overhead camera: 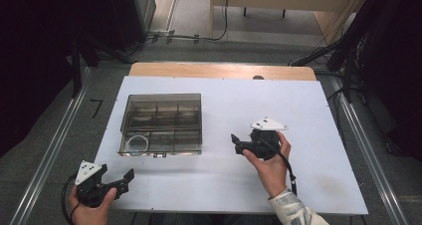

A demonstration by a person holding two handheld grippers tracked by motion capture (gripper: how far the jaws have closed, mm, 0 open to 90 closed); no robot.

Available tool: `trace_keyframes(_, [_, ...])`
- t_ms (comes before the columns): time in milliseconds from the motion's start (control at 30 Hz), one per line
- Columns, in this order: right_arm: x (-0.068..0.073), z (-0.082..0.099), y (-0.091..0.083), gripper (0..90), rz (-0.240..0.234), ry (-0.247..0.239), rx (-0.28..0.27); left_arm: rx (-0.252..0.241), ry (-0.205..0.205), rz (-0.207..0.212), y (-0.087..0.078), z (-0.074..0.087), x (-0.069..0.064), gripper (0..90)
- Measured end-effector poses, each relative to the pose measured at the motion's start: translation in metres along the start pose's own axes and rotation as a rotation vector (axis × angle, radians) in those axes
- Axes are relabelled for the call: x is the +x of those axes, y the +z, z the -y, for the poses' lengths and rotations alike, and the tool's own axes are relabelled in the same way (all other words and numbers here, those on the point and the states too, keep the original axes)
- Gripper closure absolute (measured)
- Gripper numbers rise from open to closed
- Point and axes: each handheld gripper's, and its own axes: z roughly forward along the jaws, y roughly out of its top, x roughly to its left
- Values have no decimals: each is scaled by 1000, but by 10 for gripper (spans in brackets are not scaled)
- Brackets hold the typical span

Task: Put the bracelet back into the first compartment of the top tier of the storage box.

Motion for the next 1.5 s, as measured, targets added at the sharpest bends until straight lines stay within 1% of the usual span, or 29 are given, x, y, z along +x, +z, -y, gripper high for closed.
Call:
trace_keyframes(133, [-18, 13, -5, 141, 45, 25, 9, 0, 0, -2, 0, 0, 0, 41])
trace_keyframes(167, [-26, 18, -9, 141, 67, 40, 11, 0, -1, -2, 0, 0, 0, 41])
trace_keyframes(200, [-26, 18, -9, 141, 67, 40, 11, 0, -1, -2, 0, 0, 0, 41])
trace_keyframes(233, [-35, 23, -14, 141, 85, 55, 11, 0, -1, -3, 0, 0, 0, 41])
trace_keyframes(267, [-35, 23, -14, 141, 85, 55, 11, 0, -1, -3, 0, 0, 0, 41])
trace_keyframes(300, [-38, 24, -16, 140, 89, 63, 10, 0, -1, -3, 0, 0, 0, 41])
trace_keyframes(533, [-67, 38, -36, 134, 148, 119, -1, 2, -1, -9, 0, 0, 0, 41])
trace_keyframes(700, [-87, 49, -53, 134, 190, 157, -13, 10, -1, -21, 1, 0, 1, 40])
trace_keyframes(733, [-92, 51, -56, 134, 200, 166, -12, 11, -3, -24, 2, 0, 1, 39])
trace_keyframes(767, [-101, 56, -63, 134, 219, 188, -13, 15, -3, -28, 2, 0, 1, 37])
trace_keyframes(800, [-101, 56, -63, 134, 219, 188, -13, 19, -2, -30, 3, 1, 1, 37])
trace_keyframes(833, [-105, 59, -66, 134, 229, 194, -11, 22, -2, -34, 3, 1, 1, 37])
trace_keyframes(867, [-113, 64, -73, 134, 248, 209, -13, 26, -1, -37, 4, 1, 1, 32])
trace_keyframes(900, [-113, 64, -73, 134, 248, 209, -13, 27, -1, -40, 5, 1, 1, 32])
trace_keyframes(967, [-121, 69, -79, 134, 266, 217, -12, 32, -2, -47, 6, 1, 1, 31])
trace_keyframes(1100, [-133, 80, -89, 134, 287, 236, -2, 42, -5, -57, 9, 1, 0, 29])
trace_keyframes(1167, [-139, 85, -94, 133, 289, 249, 3, 49, -3, -67, 10, 2, -1, 29])
trace_keyframes(1300, [-148, 92, -101, 123, 297, 251, 10, 67, -5, -87, 15, 2, -1, 25])
trace_keyframes(1500, [-159, 103, -111, 114, 297, 257, 13, 79, -25, -120, 18, 3, 3, 25])
